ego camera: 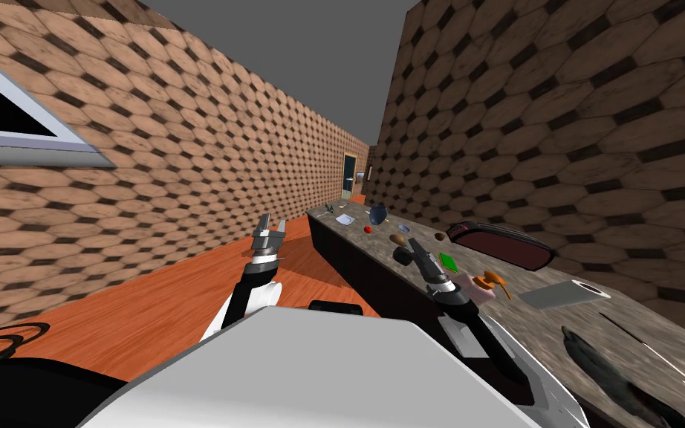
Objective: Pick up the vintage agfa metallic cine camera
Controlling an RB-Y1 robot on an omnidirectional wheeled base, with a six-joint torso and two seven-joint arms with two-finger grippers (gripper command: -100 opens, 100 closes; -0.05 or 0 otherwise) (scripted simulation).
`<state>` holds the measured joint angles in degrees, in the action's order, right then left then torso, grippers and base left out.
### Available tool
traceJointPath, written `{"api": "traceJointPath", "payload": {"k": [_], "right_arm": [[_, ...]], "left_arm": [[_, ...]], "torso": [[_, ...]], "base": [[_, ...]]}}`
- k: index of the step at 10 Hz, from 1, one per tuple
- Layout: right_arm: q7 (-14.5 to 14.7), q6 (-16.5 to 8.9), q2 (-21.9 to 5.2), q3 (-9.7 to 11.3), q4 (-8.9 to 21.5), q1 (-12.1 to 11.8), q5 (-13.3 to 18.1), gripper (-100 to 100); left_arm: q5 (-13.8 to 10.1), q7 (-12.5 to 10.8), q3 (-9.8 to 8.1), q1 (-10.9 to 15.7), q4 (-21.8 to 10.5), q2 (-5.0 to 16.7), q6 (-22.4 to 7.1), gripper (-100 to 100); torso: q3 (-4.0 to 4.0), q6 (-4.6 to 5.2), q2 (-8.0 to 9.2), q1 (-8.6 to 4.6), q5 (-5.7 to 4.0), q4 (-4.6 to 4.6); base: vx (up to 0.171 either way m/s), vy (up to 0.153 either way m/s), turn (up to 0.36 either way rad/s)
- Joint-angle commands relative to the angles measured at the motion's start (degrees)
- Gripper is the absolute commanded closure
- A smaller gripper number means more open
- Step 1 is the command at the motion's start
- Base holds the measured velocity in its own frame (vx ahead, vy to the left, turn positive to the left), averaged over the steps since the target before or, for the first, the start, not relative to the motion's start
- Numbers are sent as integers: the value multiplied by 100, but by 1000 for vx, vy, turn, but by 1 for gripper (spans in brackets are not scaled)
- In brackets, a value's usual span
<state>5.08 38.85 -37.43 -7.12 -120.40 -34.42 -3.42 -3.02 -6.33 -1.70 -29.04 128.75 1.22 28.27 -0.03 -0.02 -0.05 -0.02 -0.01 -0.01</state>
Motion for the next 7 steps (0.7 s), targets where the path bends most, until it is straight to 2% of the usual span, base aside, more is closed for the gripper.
{"api": "traceJointPath", "payload": {"k": [1,2,6,7], "right_arm": [[27,28,-286,-20,61,-29,-48,-100],[77,57,-461,-52,172,-87,-141,-100],[123,81,-1106,-75,283,-146,-228,-100],[123,81,-1173,-75,283,-146,-228,-100]], "left_arm": [[0,0,0,0,0,0,0,0],[0,0,0,-1,0,0,0,0],[0,0,0,0,0,0,0,0],[0,0,-1,-1,0,0,0,0]], "torso": [[0,0,0,0,0,0],[0,3,0,-1,0,0],[-1,0,-1,1,0,0],[-1,4,-2,0,0,0]], "base": [[7,-6,87],[9,-4,148],[7,-3,81],[6,-3,-12]]}}
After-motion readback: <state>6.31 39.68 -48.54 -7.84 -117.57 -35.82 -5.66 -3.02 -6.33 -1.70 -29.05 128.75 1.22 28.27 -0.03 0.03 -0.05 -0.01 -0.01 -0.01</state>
